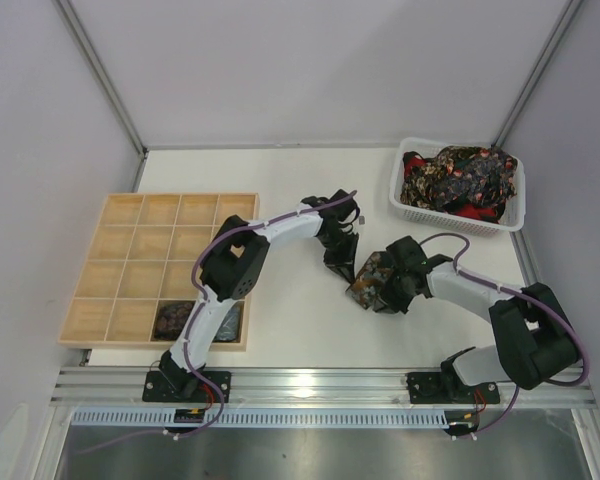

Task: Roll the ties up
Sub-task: Roll the tie

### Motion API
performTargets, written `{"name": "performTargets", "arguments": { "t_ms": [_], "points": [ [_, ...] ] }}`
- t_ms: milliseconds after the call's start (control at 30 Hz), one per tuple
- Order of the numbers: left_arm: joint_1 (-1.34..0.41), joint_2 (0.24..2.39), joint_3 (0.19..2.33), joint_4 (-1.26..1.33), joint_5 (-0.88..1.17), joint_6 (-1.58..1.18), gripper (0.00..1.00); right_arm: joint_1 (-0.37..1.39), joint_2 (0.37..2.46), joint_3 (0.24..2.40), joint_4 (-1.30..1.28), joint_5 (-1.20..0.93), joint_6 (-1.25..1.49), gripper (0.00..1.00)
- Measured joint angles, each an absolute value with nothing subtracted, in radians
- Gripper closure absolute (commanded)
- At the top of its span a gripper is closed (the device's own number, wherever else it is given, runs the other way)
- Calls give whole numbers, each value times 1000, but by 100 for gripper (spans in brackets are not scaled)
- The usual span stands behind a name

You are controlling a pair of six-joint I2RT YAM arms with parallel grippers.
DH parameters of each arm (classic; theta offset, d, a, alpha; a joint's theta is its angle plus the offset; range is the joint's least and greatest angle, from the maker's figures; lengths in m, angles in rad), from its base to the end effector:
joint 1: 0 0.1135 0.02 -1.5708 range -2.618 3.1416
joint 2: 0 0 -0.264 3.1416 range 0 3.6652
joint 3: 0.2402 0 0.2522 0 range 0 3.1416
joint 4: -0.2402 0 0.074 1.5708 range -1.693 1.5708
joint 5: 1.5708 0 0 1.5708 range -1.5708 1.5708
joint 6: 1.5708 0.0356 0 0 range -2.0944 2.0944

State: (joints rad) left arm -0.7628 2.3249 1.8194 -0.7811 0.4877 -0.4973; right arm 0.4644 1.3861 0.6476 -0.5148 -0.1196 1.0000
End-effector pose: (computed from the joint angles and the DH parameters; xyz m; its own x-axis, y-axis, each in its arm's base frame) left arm 0.3309 -0.3394 0.1386 -0.9464 0.3216 -0.0318 0.2889 0.7979 -0.5291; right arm 0.2012 0.1055 0.1486 -0.8611 0.5031 -0.0733 0.4565 0.8287 0.3239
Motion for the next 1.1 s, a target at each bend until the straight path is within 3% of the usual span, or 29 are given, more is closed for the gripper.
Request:
{"name": "performTargets", "arguments": {
  "t_ms": [567,900,967,1100],
  "points": [
    [-768,2326,1820,-815,512,-461,86,494,1399,645,-420,-58,1108,91],
    [-717,2324,1887,-902,427,-440,76,417,1329,667,-569,-22,911,85],
    [-706,2316,1887,-920,395,-436,71,396,1317,706,-593,-32,832,82],
    [-690,2239,1831,-934,343,-437,68,353,1338,838,-596,-70,668,79]
  ]
}}
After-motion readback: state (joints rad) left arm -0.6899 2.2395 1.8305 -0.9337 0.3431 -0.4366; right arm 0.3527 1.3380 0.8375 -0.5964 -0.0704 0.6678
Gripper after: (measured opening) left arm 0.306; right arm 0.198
